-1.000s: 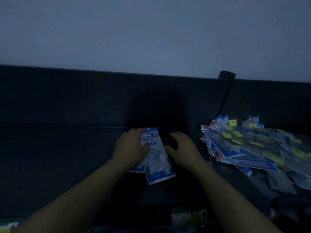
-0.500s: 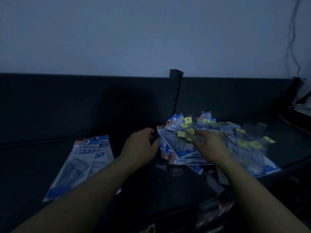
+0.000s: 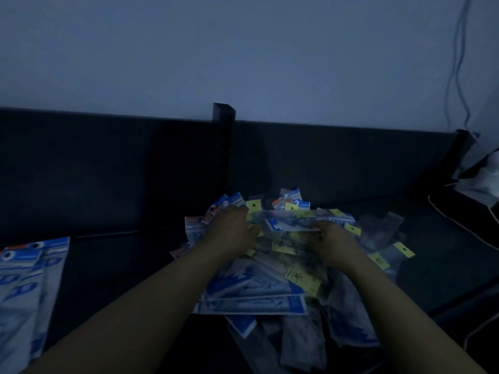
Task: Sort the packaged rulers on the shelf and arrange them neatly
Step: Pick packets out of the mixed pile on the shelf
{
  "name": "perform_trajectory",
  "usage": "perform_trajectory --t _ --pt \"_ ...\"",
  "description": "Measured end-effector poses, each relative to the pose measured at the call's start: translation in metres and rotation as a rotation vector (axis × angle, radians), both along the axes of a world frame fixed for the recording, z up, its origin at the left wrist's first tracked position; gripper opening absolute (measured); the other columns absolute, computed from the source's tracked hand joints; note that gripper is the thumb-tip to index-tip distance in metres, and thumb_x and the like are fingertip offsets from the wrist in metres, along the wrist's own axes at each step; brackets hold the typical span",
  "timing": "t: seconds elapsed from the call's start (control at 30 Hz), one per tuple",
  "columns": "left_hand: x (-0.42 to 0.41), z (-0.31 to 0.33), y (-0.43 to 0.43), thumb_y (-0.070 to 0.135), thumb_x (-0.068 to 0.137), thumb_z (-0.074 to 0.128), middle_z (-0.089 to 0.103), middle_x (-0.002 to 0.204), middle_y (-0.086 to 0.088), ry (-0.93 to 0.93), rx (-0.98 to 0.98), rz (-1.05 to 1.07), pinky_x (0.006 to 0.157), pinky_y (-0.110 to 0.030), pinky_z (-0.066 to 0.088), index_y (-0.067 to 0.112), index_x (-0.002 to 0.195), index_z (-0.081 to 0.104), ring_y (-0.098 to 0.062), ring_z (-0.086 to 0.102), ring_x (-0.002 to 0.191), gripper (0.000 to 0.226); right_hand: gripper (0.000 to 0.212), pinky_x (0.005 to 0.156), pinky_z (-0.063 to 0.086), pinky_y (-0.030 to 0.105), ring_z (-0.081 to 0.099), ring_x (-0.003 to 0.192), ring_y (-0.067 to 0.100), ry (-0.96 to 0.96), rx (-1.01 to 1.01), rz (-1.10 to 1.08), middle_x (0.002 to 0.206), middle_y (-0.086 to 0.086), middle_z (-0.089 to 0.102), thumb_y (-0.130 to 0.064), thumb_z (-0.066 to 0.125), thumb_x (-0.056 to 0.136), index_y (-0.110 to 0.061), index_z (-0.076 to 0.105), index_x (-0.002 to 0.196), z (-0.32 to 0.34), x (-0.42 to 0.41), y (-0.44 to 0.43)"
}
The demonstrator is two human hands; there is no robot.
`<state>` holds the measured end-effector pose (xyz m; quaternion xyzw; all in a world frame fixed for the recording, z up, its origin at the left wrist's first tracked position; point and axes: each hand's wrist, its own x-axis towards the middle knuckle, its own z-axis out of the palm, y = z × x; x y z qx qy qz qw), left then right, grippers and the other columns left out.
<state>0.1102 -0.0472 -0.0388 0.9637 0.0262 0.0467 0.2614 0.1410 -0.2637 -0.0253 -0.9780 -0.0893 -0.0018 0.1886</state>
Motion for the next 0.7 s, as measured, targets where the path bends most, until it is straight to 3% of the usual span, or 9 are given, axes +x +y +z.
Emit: perform_trajectory --t 0.07,0.2,0.3,0.4,0.47,0.57,0.63,0.7 --pt "0.014 0.0 -0.001 0.043 0.096 0.048 0.042 0.147 -0.008 -0.017 0.044 -0.042 0.105 -0.034 0.037 0.013 0.143 0.041 -0.024 0.043 0.129 0.056 0.036 0.073 0.042 0.026 0.06 0.103 0.027 0.021 0.005 0.017 0.124 0.008 0.061 -0.023 0.049 0.096 -0.022 0.053 0.132 -0.001 0.007 -0.002" --pt "0.043 -0.001 -0.014 0.039 0.099 0.036 0.056 0.129 -0.002 -0.091 0.357 -0.167 0.104 -0.042 0.025 0.021 0.131 0.048 -0.023 0.051 0.116 0.038 0.026 0.072 0.04 0.026 0.06 0.096 0.024 0.075 0.012 0.078 0.115 0.007 0.064 -0.028 0.045 0.099 -0.02 0.06 0.118 -0.011 0.012 -0.004" --pt "0.063 -0.007 -0.028 0.037 0.099 0.033 0.058 0.125 -0.002 -0.03 0.401 -0.218 0.103 -0.046 0.022 0.023 0.129 0.046 -0.024 0.051 0.113 0.035 0.023 0.074 0.039 0.025 0.059 0.1 0.023 0.017 0.04 0.107 0.117 0.006 0.064 -0.025 0.048 0.098 -0.017 0.062 0.114 -0.013 0.008 -0.005" --pt "0.074 -0.011 -0.038 0.031 0.097 0.039 0.06 0.112 -0.002 -0.025 0.451 -0.202 0.099 -0.046 0.025 0.023 0.109 0.05 -0.024 0.055 0.101 0.018 0.031 0.083 0.047 0.031 0.058 0.108 0.029 -0.028 0.067 -0.013 0.125 0.013 0.06 -0.02 0.052 0.095 -0.008 0.058 0.122 -0.005 0.005 -0.014" --pt "0.078 -0.01 -0.038 0.027 0.093 0.046 0.061 0.102 0.0 -0.054 0.454 -0.174 0.097 -0.044 0.028 0.024 0.094 0.048 -0.023 0.055 0.095 0.004 0.039 0.088 0.047 0.035 0.056 0.11 0.031 -0.034 -0.013 -0.154 0.125 0.015 0.059 -0.03 0.056 0.091 -0.01 0.056 0.125 -0.003 0.005 -0.027" --pt "0.081 -0.011 -0.033 0.021 0.09 0.053 0.064 0.099 0.0 -0.06 0.409 -0.156 0.092 -0.04 0.035 0.021 0.092 0.059 -0.023 0.057 0.092 0.006 0.047 0.081 0.046 0.032 0.057 0.105 0.03 0.089 -0.123 -0.304 0.116 0.014 0.061 -0.04 0.059 0.085 -0.012 0.053 0.122 -0.003 -0.003 -0.041" --pt "0.081 -0.011 -0.031 0.01 0.09 0.049 0.067 0.101 -0.005 -0.058 0.365 -0.173 0.077 -0.033 0.043 0.016 0.099 0.064 -0.023 0.06 0.088 0.018 0.054 0.078 0.046 0.031 0.058 0.105 0.03 0.143 -0.068 -0.358 0.118 0.014 0.06 -0.039 0.064 0.081 -0.01 0.051 0.125 -0.004 -0.007 -0.043" --pt "0.072 -0.005 -0.028 0.006 0.09 0.048 0.067 0.102 -0.005 -0.091 0.411 -0.176 0.072 -0.03 0.04 0.015 0.102 0.063 -0.023 0.061 0.09 0.022 0.049 0.072 0.045 0.028 0.06 0.1 0.028 0.137 -0.043 -0.386 0.115 0.013 0.062 -0.032 0.066 0.08 -0.009 0.053 0.121 -0.003 -0.009 -0.041"
